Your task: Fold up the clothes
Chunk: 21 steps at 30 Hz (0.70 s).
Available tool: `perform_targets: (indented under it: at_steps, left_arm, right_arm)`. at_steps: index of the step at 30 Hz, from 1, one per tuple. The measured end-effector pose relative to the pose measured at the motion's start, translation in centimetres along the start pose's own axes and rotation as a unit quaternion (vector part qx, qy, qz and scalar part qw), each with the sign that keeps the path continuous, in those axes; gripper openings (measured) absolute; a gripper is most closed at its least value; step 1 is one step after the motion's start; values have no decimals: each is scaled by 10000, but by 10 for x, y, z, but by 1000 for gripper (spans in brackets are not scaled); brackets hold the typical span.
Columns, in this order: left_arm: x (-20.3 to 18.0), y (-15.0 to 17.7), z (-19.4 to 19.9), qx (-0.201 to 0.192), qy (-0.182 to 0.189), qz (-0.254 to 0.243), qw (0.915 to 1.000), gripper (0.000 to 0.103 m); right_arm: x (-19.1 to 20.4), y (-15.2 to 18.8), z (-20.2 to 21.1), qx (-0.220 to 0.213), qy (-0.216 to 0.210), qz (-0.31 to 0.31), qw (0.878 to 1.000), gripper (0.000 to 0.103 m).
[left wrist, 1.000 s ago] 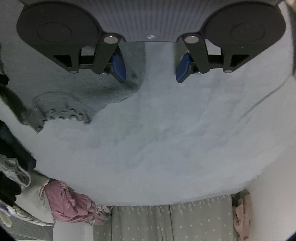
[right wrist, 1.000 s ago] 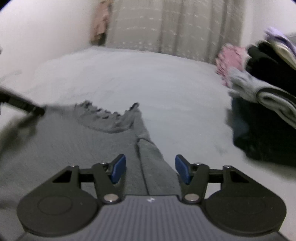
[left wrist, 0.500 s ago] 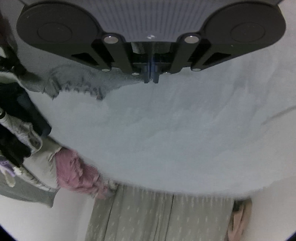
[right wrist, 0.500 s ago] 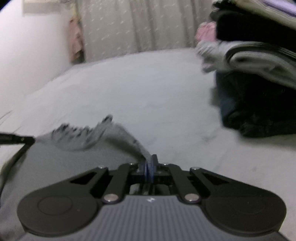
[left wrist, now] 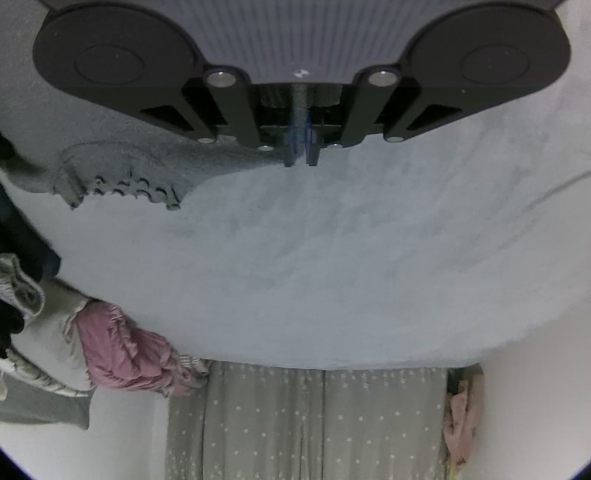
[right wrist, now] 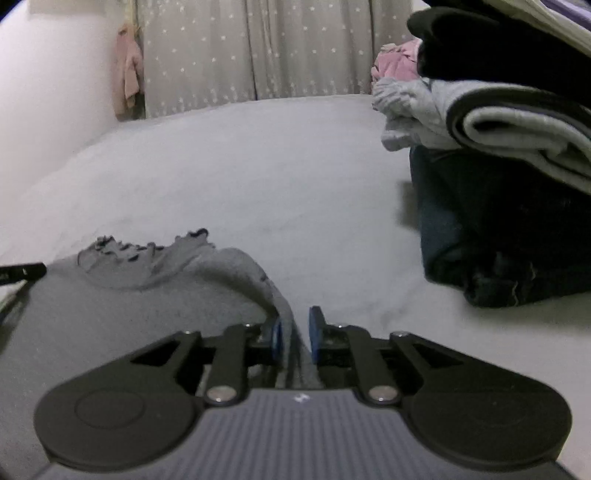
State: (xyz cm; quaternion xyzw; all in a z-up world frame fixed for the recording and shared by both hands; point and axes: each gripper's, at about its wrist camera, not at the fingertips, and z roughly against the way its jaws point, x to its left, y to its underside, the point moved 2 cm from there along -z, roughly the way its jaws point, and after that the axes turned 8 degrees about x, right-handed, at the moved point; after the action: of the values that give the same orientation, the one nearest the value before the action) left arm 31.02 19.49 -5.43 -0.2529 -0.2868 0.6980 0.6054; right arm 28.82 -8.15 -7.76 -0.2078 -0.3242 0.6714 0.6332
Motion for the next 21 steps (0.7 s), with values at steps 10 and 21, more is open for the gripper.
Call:
perform_targets:
  at_steps: [10, 21]
  left_arm:
    - [-33, 31, 101, -9, 537, -595, 9968, 38]
    - [-147, 85, 134, 576, 1602, -1132, 9789, 43]
  right_arm:
    - [-52, 28, 121, -170, -98, -482, 9986, 58]
    - [-67, 140, 226, 221, -121, 410, 9988, 41]
